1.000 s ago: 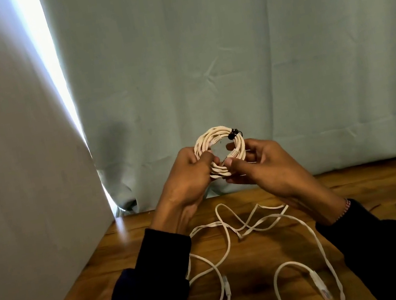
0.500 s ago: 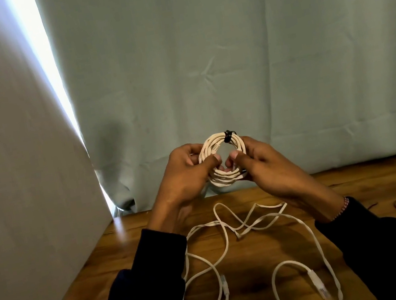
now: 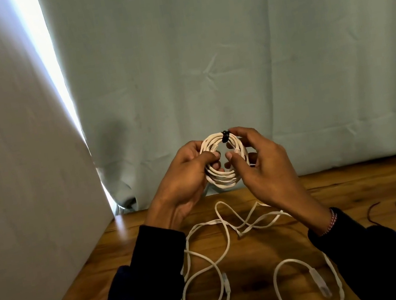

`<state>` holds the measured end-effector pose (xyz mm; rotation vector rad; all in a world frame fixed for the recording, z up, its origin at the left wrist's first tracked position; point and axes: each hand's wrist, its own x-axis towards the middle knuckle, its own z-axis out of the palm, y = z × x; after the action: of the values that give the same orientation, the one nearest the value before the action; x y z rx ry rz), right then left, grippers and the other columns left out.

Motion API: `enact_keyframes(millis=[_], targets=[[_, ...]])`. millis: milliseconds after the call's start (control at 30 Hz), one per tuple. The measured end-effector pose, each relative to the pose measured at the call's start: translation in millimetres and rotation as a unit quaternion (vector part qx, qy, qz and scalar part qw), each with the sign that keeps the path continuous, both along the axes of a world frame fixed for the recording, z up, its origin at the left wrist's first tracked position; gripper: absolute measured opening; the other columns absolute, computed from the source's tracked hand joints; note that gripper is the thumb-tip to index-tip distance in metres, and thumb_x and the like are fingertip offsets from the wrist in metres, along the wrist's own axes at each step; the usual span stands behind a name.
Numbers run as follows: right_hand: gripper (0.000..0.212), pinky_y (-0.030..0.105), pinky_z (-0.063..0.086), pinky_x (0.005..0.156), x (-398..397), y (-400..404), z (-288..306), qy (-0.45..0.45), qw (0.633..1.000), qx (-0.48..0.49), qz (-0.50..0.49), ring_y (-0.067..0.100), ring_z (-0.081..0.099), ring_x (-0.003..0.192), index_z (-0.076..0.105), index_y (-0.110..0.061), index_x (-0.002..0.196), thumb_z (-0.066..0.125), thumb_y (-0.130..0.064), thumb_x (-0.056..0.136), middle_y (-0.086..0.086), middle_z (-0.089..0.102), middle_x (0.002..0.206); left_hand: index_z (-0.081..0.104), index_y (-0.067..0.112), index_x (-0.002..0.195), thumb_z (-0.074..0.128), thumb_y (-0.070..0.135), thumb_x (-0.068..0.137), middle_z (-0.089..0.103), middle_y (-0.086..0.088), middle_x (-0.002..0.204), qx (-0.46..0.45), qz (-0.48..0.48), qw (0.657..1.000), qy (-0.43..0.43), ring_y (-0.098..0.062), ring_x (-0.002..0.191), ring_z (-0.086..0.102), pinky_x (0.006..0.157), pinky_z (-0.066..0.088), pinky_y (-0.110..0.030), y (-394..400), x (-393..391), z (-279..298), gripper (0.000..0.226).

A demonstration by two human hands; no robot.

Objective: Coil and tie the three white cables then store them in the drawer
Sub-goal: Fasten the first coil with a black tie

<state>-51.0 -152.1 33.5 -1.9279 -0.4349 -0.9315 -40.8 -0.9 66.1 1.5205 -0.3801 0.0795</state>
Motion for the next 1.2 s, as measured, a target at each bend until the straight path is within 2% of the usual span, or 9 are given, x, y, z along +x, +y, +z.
enact_keyframes(millis=[67, 233, 433, 567, 667, 833, 967, 1100, 1200], targets=[[0.046, 0.01, 0.053, 0.078, 0.6, -0.5, 0.8, 0.001, 1.0, -0.002, -0.009, 0.001, 0.062, 0.102, 0.053, -0.022, 0.14, 0.065, -0.025, 0.095, -0.009, 0.064, 0.126, 0.058, 0.003, 0.116, 0.051, 0.002, 0.1, 0.061, -0.01, 0.084, 0.003, -0.002, 1.0, 0.0, -0.012, 0.07, 0.059, 0.071, 0.054, -0.027, -0.6, 0.4, -0.4, 0.018], [0.04, 0.032, 0.061, 0.083, 2.3, -5.1, 2.8, 0.016, 1.0, 0.009, -0.022, 0.01, 0.066, 0.101, 0.056, -0.022, 0.133, 0.067, -0.023, 0.094, -0.005, 0.067, 0.121, 0.058, 0.002, 0.118, 0.048, 0.006, 0.103, 0.061, -0.009, 0.084, -0.02, -0.031, 0.999, 0.0, -0.012, 0.07, 0.058, 0.069, 0.053, -0.026, -6.6, 1.3, -4.5, 0.019], [0.038, 0.009, 0.053, 0.073, 2.7, -9.5, 7.2, 0.101, 0.993, 0.036, 0.057, -0.01, 0.064, 0.091, 0.051, -0.025, 0.134, 0.062, -0.024, 0.098, -0.018, 0.064, 0.11, 0.058, -0.005, 0.115, 0.05, 0.005, 0.099, 0.062, -0.01, 0.081, -0.146, -0.128, 0.98, 0.045, -0.015, 0.07, 0.061, 0.07, 0.058, -0.027, -1.3, 4.3, -3.2, 0.021], [0.028, 0.035, 0.057, 0.09, 1.3, -9.6, 12.6, 0.24, 0.893, 0.256, 0.283, 0.016, 0.072, 0.091, 0.064, -0.011, 0.125, 0.059, -0.022, 0.099, 0.007, 0.074, 0.105, 0.058, -0.008, 0.114, 0.056, 0.003, 0.088, 0.066, -0.013, 0.085, -0.215, -0.189, 0.958, 0.037, -0.016, 0.073, 0.066, 0.078, 0.06, -0.031, 6.0, 6.6, -3.1, 0.028], [0.029, 0.031, 0.058, 0.085, -2.7, -9.8, 18.0, 0.256, 0.815, 0.327, 0.403, 0.019, 0.065, 0.086, 0.062, 0.002, 0.125, 0.052, -0.01, 0.101, 0.017, 0.066, 0.104, 0.059, -0.006, 0.108, 0.053, 0.005, 0.092, 0.066, -0.009, 0.081, -0.228, -0.203, 0.952, 0.021, -0.011, 0.064, 0.062, 0.073, 0.06, -0.028, 2.5, 9.8, -7.0, 0.02], [0.019, 0.026, 0.059, 0.068, -12.4, -7.1, 27.2, 0.245, 0.761, 0.401, 0.448, 0.011, 0.06, 0.069, 0.064, 0.002, 0.105, 0.046, -0.002, 0.1, 0.009, 0.067, 0.079, 0.064, 0.003, 0.084, 0.049, 0.015, 0.1, 0.052, 0.0, 0.06, -0.252, -0.211, 0.944, 0.022, -0.019, 0.075, 0.037, 0.08, 0.045, -0.03, -6.3, 17.5, -14.0, 0.024], [0.02, 0.026, 0.051, 0.057, -17.6, -0.4, 24.1, 0.228, 0.748, 0.466, 0.414, 0.012, 0.05, 0.059, 0.061, -0.005, 0.091, 0.045, -0.016, 0.095, 0.005, 0.055, 0.07, 0.061, 0.008, 0.082, 0.057, 0.027, 0.098, 0.046, 0.0, 0.056, -0.255, -0.165, 0.952, 0.044, -0.018, 0.066, 0.026, 0.077, 0.032, -0.033, -16.8, 17.7, -16.8, 0.025], [0.044, 0.026, 0.037, 0.049, -9.4, 3.7, 12.7, 0.205, 0.826, 0.489, 0.192, 0.014, 0.04, 0.047, 0.056, -0.014, 0.078, 0.04, -0.047, 0.102, 0.001, 0.044, 0.055, 0.065, 0.004, 0.097, 0.05, 0.029, 0.104, 0.044, -0.001, 0.06, -0.205, -0.071, 0.974, 0.059, -0.011, 0.053, 0.037, 0.058, 0.033, -0.028, -46.8, -3.8, -19.3, 0.03], [0.059, 0.026, 0.039, 0.042, -1.8, 3.5, 3.4, 0.178, 0.857, 0.479, 0.066, 0.024, 0.05, 0.053, 0.06, -0.009, 0.077, 0.03, -0.051, 0.105, 0.013, 0.055, 0.065, 0.065, 0.004, 0.104, 0.046, 0.036, 0.105, 0.043, 0.003, 0.058, -0.159, -0.044, 0.985, 0.052, -0.004, 0.044, 0.036, 0.047, 0.031, -0.022, -67.5, -17.9, -22.6, 0.037]])
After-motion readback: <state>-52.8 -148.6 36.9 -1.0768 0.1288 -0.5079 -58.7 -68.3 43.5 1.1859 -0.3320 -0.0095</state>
